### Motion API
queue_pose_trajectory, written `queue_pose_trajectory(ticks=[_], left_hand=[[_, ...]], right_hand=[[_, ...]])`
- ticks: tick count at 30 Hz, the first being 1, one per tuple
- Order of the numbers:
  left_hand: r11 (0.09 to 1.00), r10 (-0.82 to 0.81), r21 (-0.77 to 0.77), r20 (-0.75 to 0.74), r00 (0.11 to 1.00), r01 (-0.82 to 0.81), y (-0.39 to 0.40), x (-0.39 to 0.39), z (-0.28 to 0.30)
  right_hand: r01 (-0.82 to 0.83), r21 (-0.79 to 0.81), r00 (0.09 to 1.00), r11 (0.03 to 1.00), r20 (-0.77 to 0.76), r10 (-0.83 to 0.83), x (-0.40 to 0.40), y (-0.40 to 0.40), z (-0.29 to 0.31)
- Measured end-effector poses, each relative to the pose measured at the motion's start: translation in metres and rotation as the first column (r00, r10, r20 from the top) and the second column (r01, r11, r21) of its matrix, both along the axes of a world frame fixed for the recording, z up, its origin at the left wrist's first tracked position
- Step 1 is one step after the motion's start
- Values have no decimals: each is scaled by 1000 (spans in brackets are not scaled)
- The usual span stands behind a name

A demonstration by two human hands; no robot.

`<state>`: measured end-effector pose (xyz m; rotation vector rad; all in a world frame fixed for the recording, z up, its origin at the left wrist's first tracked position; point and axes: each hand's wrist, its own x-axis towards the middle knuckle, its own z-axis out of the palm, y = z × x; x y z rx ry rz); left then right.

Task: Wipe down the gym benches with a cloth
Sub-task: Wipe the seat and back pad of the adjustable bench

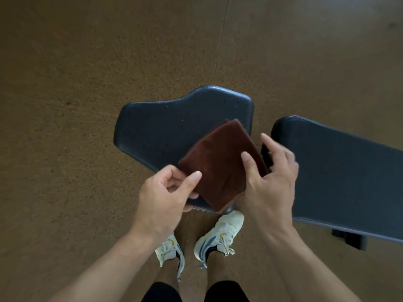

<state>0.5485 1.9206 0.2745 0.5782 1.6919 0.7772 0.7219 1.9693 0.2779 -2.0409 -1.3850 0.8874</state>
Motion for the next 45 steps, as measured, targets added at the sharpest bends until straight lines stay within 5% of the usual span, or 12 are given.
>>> queue_pose_trajectory(ticks=[3, 7, 11, 17, 20, 23, 27, 33, 36, 38, 45], left_hand=[[1000, 12, 7, -123, 992, -11, -13, -5, -7], [987, 131, 125, -245, 961, -103, -24, -15, -14], [971, 211, 192, -396, 894, -144, -14, -30, -29], [993, 114, 94, -497, 860, -78, 27, -57, -52], [999, -35, -11, -502, 864, 35, 37, -64, -58], [992, -123, -49, -565, 816, 115, 37, -71, -55], [988, -154, -69, -609, 778, 141, 39, -79, -49], [999, 7, 44, -560, 829, 21, 41, -81, -51], [962, 262, 165, -312, 913, -219, 32, -86, -62], [890, 451, 182, -214, 867, -418, 17, -85, -71], [819, 549, 70, -386, 742, -569, -35, -84, -68]], right_hand=[[-101, 31, 979, 994, 180, 94, -12, -4, -24], [-347, -247, 844, 905, 338, 416, -45, -22, -62], [-405, -233, 739, 884, 486, 466, -54, 12, -76], [-491, -248, 684, 835, 484, 546, -65, 122, -78], [-545, -164, 659, 822, 523, 541, -56, 59, -79], [-690, -183, 544, 700, 508, 668, -36, -35, -72], [-753, -268, 431, 601, 489, 758, -33, -19, -71], [-649, -265, 555, 713, 476, 682, -93, 112, -73], [-562, -274, 616, 780, 491, 616, -122, 137, -73], [-523, -305, 651, 796, 461, 603, -151, 133, -71], [-830, -160, 412, 535, 471, 780, -202, 74, -72]])
